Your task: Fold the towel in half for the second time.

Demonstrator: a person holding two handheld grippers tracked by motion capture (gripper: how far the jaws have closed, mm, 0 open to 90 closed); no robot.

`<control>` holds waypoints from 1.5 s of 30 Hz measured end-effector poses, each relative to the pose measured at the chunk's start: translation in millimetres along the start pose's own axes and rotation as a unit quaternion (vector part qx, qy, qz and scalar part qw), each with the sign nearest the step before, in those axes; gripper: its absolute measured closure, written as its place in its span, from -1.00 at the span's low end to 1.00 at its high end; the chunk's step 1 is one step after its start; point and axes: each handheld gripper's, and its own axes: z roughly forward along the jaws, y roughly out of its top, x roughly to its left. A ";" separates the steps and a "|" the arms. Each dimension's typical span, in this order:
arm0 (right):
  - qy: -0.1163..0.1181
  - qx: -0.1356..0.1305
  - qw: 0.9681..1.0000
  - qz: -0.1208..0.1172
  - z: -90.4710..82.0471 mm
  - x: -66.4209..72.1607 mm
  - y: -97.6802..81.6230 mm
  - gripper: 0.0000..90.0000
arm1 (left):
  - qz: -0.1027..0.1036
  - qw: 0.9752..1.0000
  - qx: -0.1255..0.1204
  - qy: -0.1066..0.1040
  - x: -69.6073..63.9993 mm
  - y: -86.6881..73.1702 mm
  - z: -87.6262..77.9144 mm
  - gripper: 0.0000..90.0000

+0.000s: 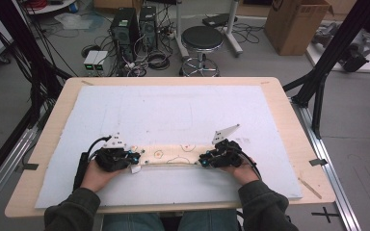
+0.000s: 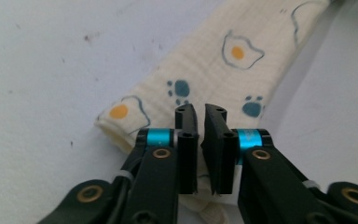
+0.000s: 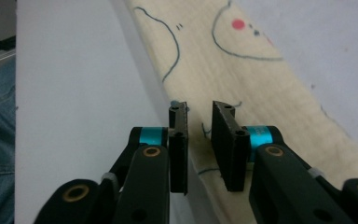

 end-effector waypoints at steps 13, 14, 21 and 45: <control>-0.039 -0.026 0.999 -0.005 -8.0 -10.6 2.2 0.28 | 0.010 1.000 -0.001 0.001 5.9 -1.0 0.2 0.64; -0.042 -0.023 0.999 -0.006 -8.3 -10.5 0.5 0.28 | 0.009 1.000 0.003 0.003 5.7 -2.1 0.8 0.63; -0.055 -0.002 0.998 -0.009 -11.7 -12.4 -12.7 0.20 | 0.008 1.000 0.008 0.013 8.7 -7.6 -0.1 0.53; -0.080 0.002 0.996 -0.037 -14.0 -6.3 -23.1 0.15 | -0.009 1.000 0.006 0.012 13.1 -13.5 1.2 0.50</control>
